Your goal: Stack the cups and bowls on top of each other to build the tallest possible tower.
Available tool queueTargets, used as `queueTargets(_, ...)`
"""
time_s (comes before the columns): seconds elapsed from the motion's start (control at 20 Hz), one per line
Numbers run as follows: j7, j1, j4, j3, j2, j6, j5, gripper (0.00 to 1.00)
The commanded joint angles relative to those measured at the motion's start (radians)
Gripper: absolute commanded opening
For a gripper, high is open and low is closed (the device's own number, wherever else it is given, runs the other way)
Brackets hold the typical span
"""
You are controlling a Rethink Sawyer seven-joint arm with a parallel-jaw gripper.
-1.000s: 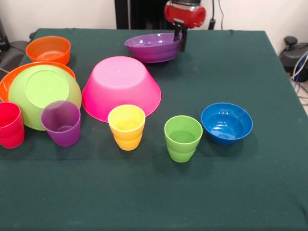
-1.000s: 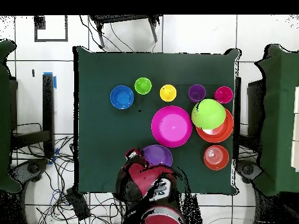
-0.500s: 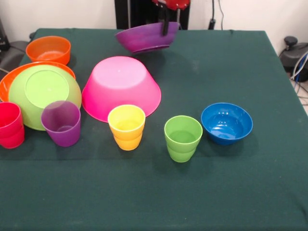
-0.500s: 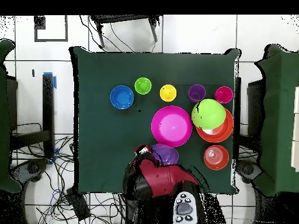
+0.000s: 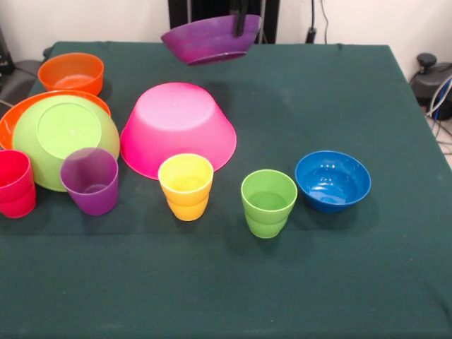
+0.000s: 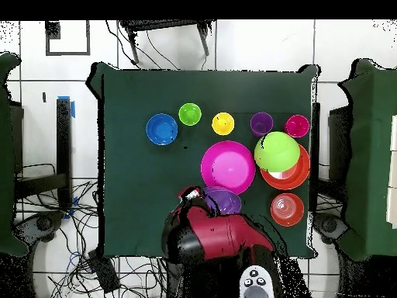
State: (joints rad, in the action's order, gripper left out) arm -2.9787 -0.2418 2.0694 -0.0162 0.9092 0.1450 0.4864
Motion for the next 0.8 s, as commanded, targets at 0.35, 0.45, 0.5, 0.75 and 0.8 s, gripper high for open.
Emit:
queueTargets(0.35, 0.199, -0.057, -0.152, 0.148, -0.016, 0.237, 0.037, 0.00)
queueTargets(0.45, 0.180, -0.045, -0.191, 0.127, -0.040, 0.242, 0.052, 0.00)
queueTargets(0.5, 0.172, -0.041, -0.209, 0.118, -0.050, 0.247, 0.057, 0.00)
queueTargets(0.75, 0.146, -0.028, -0.263, 0.099, -0.098, 0.244, 0.069, 0.00)
queueTargets(0.8, 0.133, -0.019, -0.280, 0.087, -0.113, 0.235, 0.076, 0.00)
